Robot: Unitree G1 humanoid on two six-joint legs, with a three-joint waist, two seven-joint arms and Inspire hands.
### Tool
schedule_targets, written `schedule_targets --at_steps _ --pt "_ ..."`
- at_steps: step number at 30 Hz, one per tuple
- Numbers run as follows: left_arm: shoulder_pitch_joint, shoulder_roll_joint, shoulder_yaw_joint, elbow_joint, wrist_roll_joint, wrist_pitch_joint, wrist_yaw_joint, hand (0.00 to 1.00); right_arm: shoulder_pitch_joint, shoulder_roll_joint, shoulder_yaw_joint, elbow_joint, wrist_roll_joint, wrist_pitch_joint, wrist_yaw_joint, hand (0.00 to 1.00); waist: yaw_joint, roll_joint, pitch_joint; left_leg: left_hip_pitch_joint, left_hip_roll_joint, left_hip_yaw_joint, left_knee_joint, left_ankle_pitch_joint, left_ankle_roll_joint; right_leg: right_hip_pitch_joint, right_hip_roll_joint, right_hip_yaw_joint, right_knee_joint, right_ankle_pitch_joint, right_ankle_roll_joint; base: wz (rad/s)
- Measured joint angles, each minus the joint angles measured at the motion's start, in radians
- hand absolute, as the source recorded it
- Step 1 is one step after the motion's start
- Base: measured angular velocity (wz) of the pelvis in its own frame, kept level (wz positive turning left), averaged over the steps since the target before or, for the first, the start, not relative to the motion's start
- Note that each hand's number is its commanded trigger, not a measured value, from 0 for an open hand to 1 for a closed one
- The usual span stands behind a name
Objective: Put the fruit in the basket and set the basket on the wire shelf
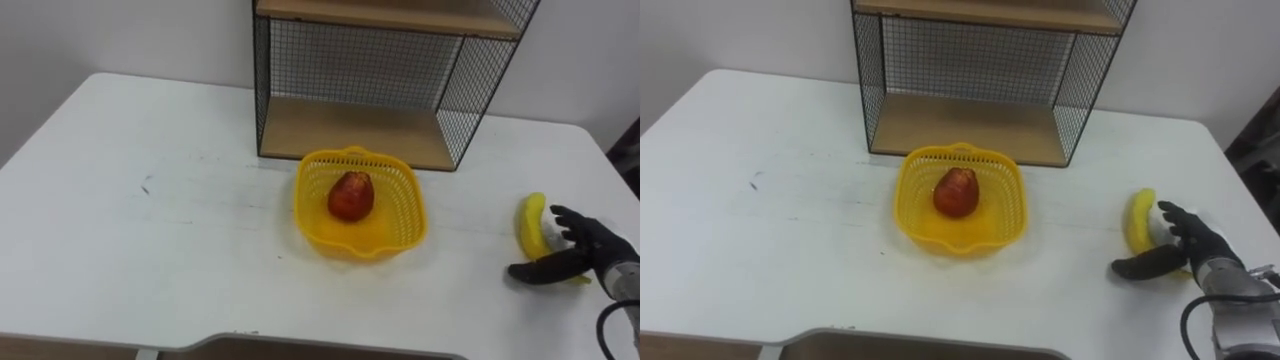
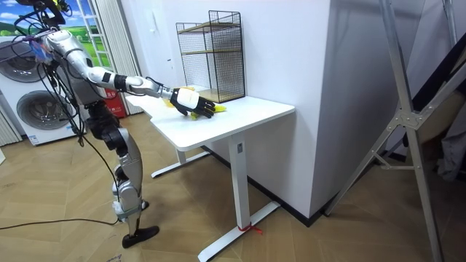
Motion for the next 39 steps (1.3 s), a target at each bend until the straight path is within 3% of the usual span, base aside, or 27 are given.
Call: schedule_targets --at_steps 11,18,29,34,39 --pt "-0.061 0.005 0.000 0.025 -0.026 -0.008 -0.001 0.00 -0.026 -0.011 0.004 0.029 -0.131 0.020 -0.066 1.00 0.030 -0.020 0.0098 -0.001 0.003 0.006 -0.014 -0.001 -0.002 -0.005 0.004 0.009 -0.013 0.000 0.000 -0.01" --pt "-0.096 0.007 -0.002 0.046 -0.071 -0.009 -0.002 0.00 -0.032 -0.010 0.024 0.022 -0.126 0.019 -0.051 1.00 0.038 -0.022 0.0089 -0.001 0.006 0.021 -0.018 -0.002 -0.002 -0.015 0.006 0.023 -0.011 0.003 -0.001 -0.07" --pt "-0.101 0.010 -0.019 0.084 -0.119 -0.027 -0.024 0.00 -0.036 -0.010 0.029 0.025 -0.118 0.020 -0.049 1.00 0.039 -0.001 0.0031 0.001 0.012 0.020 -0.012 -0.002 -0.004 -0.007 0.011 0.022 -0.010 0.006 -0.006 0.00" --pt "-0.101 0.011 -0.020 0.083 -0.119 -0.028 -0.029 0.00 -0.036 -0.011 0.037 0.014 -0.046 0.032 -0.045 1.00 0.039 -0.002 0.0030 -0.002 0.012 0.021 -0.018 -0.002 -0.005 -0.009 0.011 0.026 -0.010 0.006 -0.006 -0.01" --pt "-0.124 0.011 -0.020 0.082 -0.157 -0.028 -0.041 0.00 -0.035 -0.009 0.059 -0.090 0.038 0.069 -0.022 1.00 0.036 0.000 0.0027 -0.022 0.014 0.039 -0.009 -0.002 -0.004 -0.043 0.012 0.049 0.005 0.006 -0.006 -0.12"
